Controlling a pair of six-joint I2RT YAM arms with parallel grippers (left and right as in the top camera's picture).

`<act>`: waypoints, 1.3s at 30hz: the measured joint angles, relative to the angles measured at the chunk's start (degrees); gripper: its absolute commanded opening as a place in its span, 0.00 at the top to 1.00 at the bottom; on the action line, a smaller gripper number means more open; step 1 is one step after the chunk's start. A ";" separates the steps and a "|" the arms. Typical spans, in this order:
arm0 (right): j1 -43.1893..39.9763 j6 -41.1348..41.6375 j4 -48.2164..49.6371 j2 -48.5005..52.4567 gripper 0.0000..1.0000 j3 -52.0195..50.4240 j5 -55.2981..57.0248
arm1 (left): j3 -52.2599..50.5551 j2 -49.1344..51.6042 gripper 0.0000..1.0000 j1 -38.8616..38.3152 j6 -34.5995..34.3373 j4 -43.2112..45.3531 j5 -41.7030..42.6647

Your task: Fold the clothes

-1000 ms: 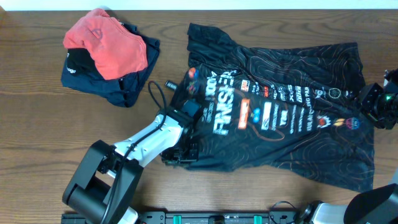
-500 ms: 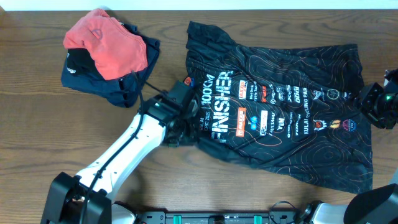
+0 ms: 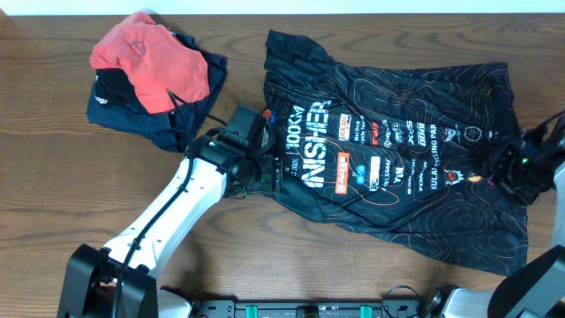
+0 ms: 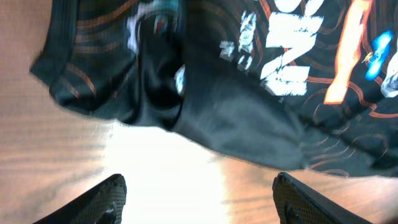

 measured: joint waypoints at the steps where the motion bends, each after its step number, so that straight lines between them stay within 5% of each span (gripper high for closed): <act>1: -0.13 0.96 0.66 0.00 0.48 -0.96 1.03 | 0.00 0.00 0.23 -0.22 0.11 -0.37 0.04; 9: -8.63 7.65 1.53 -0.09 0.35 -7.65 8.37 | 0.00 0.00 0.23 -2.69 1.31 -1.03 0.68; 25: -32.41 19.80 14.19 -0.13 0.42 -24.98 18.01 | 0.00 0.00 0.22 -2.67 1.49 -1.14 0.63; 36: -33.73 21.27 20.11 -0.87 0.96 -27.21 16.55 | 0.00 0.00 0.21 -2.67 1.49 -0.31 0.61; 39: -33.75 20.74 20.04 -0.87 0.99 -27.19 15.39 | 0.00 0.00 0.21 -2.67 1.49 -0.31 0.61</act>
